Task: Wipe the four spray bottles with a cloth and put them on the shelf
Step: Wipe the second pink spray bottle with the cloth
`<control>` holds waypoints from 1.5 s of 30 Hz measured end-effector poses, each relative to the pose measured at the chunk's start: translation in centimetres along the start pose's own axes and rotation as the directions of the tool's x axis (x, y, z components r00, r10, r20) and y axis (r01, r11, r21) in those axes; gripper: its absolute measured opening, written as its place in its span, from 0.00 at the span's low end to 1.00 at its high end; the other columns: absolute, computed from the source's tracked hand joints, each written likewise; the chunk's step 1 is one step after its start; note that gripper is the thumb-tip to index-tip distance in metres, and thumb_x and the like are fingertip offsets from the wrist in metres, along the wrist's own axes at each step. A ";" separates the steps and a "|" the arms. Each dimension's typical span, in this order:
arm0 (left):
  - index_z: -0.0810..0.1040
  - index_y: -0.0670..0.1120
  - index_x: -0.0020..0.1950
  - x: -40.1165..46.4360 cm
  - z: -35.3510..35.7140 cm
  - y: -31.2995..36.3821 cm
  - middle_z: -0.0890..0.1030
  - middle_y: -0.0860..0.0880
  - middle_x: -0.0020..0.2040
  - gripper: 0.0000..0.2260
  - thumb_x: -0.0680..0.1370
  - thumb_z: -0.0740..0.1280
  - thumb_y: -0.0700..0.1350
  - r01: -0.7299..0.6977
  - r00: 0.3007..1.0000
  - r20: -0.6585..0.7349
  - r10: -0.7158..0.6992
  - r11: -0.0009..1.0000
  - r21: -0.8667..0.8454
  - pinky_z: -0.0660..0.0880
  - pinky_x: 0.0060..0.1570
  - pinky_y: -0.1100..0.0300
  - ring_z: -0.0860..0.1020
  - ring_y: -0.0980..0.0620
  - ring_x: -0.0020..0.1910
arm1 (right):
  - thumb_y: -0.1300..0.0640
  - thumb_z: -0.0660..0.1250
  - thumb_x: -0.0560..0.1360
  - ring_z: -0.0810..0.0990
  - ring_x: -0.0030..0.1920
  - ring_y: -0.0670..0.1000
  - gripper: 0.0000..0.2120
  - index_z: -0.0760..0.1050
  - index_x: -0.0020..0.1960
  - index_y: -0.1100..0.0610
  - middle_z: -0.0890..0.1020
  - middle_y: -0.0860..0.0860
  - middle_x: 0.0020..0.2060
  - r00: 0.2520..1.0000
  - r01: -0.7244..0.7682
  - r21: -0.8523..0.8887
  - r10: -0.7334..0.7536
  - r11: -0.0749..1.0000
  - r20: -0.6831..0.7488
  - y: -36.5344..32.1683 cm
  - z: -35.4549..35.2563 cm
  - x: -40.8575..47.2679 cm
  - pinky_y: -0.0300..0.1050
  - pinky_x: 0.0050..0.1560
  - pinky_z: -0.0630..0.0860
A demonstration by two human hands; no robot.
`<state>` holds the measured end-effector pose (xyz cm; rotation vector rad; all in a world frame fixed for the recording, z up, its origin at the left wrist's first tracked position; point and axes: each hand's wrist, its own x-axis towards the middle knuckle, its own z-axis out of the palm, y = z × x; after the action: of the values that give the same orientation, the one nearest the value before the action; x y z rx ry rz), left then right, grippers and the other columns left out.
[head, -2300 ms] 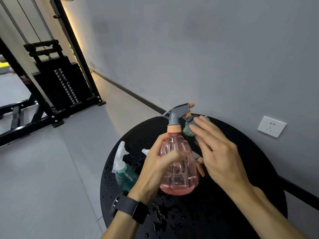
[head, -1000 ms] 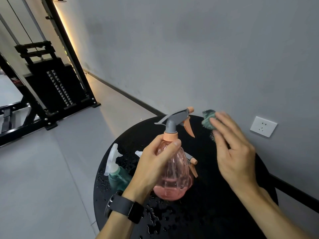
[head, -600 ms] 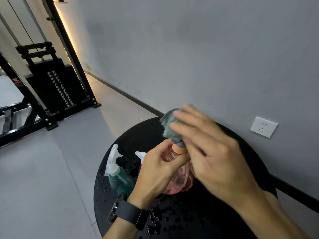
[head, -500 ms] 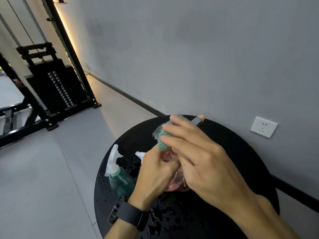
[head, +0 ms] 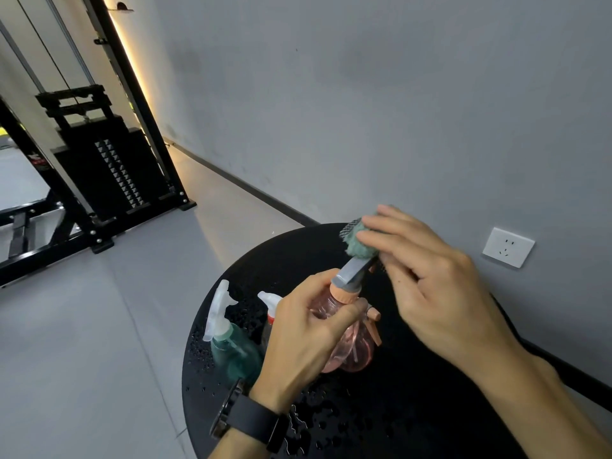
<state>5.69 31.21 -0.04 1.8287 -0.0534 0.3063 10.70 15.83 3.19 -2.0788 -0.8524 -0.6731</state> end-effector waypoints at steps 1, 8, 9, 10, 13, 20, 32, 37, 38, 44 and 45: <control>0.81 0.51 0.55 -0.1 0.1 0.2 0.86 0.55 0.40 0.10 0.76 0.73 0.42 0.006 1.000 0.017 -0.006 1.000 -0.012 0.75 0.45 0.63 0.82 0.60 0.39 | 0.70 0.64 0.77 0.69 0.70 0.43 0.16 0.80 0.60 0.57 0.79 0.46 0.62 1.000 -0.021 -0.009 0.021 1.000 -0.010 0.4 -0.3 0.1 0.36 0.70 0.64; 0.82 0.50 0.54 -0.1 0.4 0.2 0.84 0.56 0.35 0.08 0.76 0.74 0.42 0.003 0.999 0.048 0.000 0.998 -0.056 0.75 0.41 0.65 0.81 0.61 0.34 | 0.70 0.64 0.77 0.71 0.67 0.42 0.16 0.80 0.60 0.58 0.79 0.46 0.61 0.984 -0.140 -0.034 0.136 0.990 -0.113 1.4 -1.1 0.2 0.30 0.69 0.61; 0.82 0.49 0.54 0.0 0.5 0.3 0.84 0.56 0.36 0.08 0.76 0.73 0.42 -0.005 0.999 0.049 0.008 0.998 -0.063 0.75 0.42 0.66 0.82 0.60 0.35 | 0.70 0.64 0.77 0.71 0.68 0.42 0.16 0.80 0.60 0.58 0.78 0.46 0.61 0.982 -0.136 -0.042 0.129 0.990 -0.140 1.2 -1.2 0.2 0.30 0.69 0.61; 0.82 0.49 0.53 0.0 0.5 0.2 0.84 0.56 0.36 0.07 0.76 0.73 0.42 -0.012 0.999 0.049 0.015 0.998 -0.067 0.75 0.42 0.67 0.82 0.61 0.36 | 0.70 0.63 0.77 0.71 0.68 0.43 0.15 0.80 0.60 0.59 0.78 0.47 0.61 0.980 -0.124 -0.048 0.114 0.991 -0.165 0.9 -1.3 0.2 0.31 0.70 0.61; 0.82 0.48 0.52 0.1 0.6 0.1 0.83 0.56 0.35 0.06 0.76 0.74 0.41 -0.003 0.999 0.046 0.006 0.997 -0.084 0.76 0.42 0.64 0.81 0.62 0.34 | 0.69 0.62 0.77 0.71 0.69 0.45 0.14 0.80 0.60 0.61 0.78 0.49 0.62 0.982 -0.047 -0.033 0.040 0.998 -0.187 -0.5 -1.3 0.2 0.35 0.70 0.63; 0.80 0.49 0.45 0.2 0.6 -0.3 0.81 0.58 0.35 0.06 0.75 0.72 0.39 -0.054 0.998 0.039 0.055 0.998 -0.031 0.72 0.39 0.69 0.78 0.63 0.34 | 0.76 0.64 0.73 0.66 0.72 0.45 0.20 0.79 0.61 0.61 0.77 0.50 0.65 0.995 0.082 0.035 -0.084 0.996 0.050 -2.3 0.7 -0.4 0.37 0.71 0.64; 0.78 0.46 0.51 -0.1 0.4 -0.2 0.83 0.58 0.37 0.04 0.79 0.69 0.45 0.020 0.998 0.053 -0.017 0.998 -0.057 0.79 0.40 0.63 0.80 0.59 0.37 | 0.71 0.64 0.77 0.71 0.67 0.40 0.16 0.81 0.59 0.57 0.78 0.43 0.60 0.972 -0.195 0.001 0.194 0.981 -0.132 2.1 -0.6 0.5 0.25 0.67 0.59; 0.79 0.47 0.50 0.5 1.0 0.3 0.83 0.55 0.38 0.11 0.74 0.74 0.51 0.068 0.997 -0.017 -0.070 0.990 -0.121 0.76 0.40 0.67 0.81 0.61 0.38 | 0.69 0.64 0.77 0.69 0.66 0.32 0.16 0.81 0.59 0.55 0.78 0.40 0.60 0.966 -0.212 0.096 0.224 0.972 -0.127 1.6 -0.4 0.2 0.24 0.65 0.60; 0.77 0.49 0.52 0.6 1.1 0.2 0.85 0.54 0.41 0.15 0.71 0.74 0.53 0.082 0.996 -0.031 -0.087 0.988 -0.130 0.78 0.43 0.64 0.83 0.58 0.41 | 0.69 0.64 0.77 0.69 0.65 0.31 0.16 0.81 0.60 0.55 0.78 0.40 0.60 0.965 -0.216 0.108 0.229 0.970 -0.126 1.5 -0.4 0.2 0.23 0.65 0.60; 0.72 0.41 0.54 0.8 1.1 0.6 0.87 0.46 0.46 0.20 0.71 0.75 0.50 0.135 0.986 -0.052 -0.157 0.945 -0.298 0.79 0.56 0.39 0.85 0.43 0.47 | 0.67 0.64 0.78 0.71 0.63 0.32 0.16 0.80 0.59 0.52 0.79 0.40 0.60 0.931 -0.297 0.244 0.337 0.923 -0.142 1.1 -0.7 0.3 0.23 0.62 0.63; 0.73 0.41 0.54 0.8 1.1 0.7 0.87 0.47 0.47 0.19 0.72 0.75 0.48 0.136 0.986 -0.048 -0.158 0.942 -0.308 0.79 0.57 0.39 0.85 0.44 0.49 | 0.66 0.64 0.78 0.72 0.63 0.32 0.16 0.80 0.59 0.51 0.79 0.39 0.60 0.917 -0.316 0.291 0.369 0.903 -0.150 1.0 -0.7 0.4 0.24 0.62 0.65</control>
<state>6.54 30.12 0.54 1.5045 0.0822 0.2432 11.53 14.91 3.39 -1.8209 -0.4153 -0.5338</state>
